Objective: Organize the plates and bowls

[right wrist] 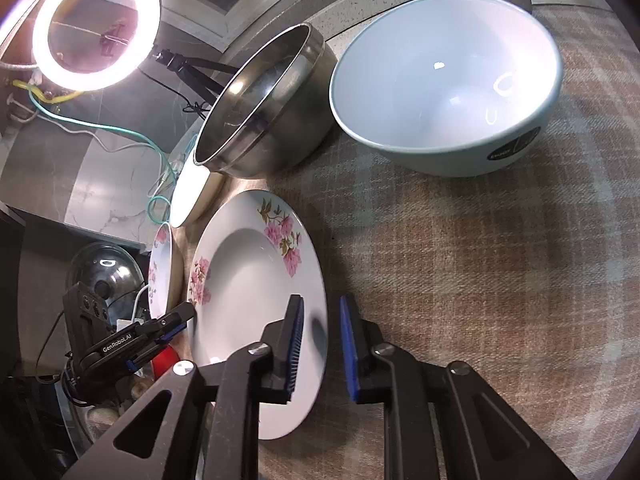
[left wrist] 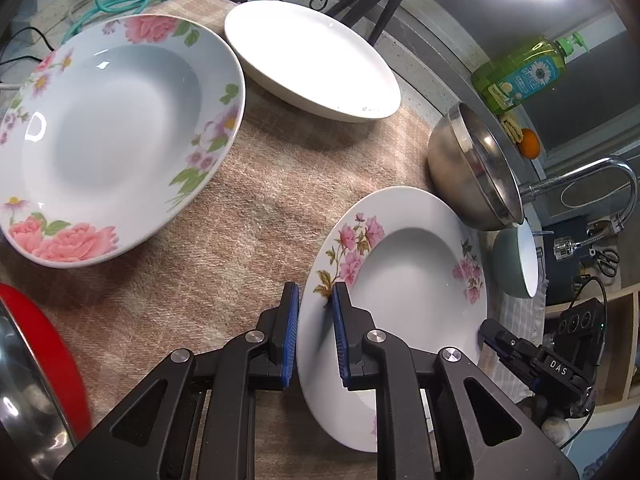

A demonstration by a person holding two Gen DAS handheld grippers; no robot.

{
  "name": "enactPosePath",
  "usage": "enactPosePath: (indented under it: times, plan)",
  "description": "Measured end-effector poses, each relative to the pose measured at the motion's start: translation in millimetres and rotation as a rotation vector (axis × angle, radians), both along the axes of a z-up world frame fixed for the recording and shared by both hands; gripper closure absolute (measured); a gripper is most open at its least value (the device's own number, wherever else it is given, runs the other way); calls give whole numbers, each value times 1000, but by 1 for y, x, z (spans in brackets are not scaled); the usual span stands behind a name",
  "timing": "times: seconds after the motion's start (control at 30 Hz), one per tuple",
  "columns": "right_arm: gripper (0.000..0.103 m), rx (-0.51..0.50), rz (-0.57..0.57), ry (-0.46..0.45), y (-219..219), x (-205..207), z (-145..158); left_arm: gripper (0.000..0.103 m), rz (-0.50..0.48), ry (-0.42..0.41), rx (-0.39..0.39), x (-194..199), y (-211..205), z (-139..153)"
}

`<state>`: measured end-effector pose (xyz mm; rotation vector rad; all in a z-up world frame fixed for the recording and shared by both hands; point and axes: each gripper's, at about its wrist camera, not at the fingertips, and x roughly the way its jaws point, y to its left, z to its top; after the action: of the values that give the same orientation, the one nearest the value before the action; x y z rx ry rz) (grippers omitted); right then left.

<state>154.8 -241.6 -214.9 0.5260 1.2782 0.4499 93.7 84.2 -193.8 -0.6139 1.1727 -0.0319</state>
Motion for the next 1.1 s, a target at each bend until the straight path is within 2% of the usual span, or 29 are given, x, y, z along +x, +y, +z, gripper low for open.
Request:
enactPosePath:
  times: [0.17, 1.1]
  plan:
    - [94, 6, 10, 1, 1, 1, 0, 88, 0, 4, -16, 0, 2, -1]
    - [94, -6, 0, 14, 1, -3, 1, 88, 0, 4, -20, 1, 1, -1]
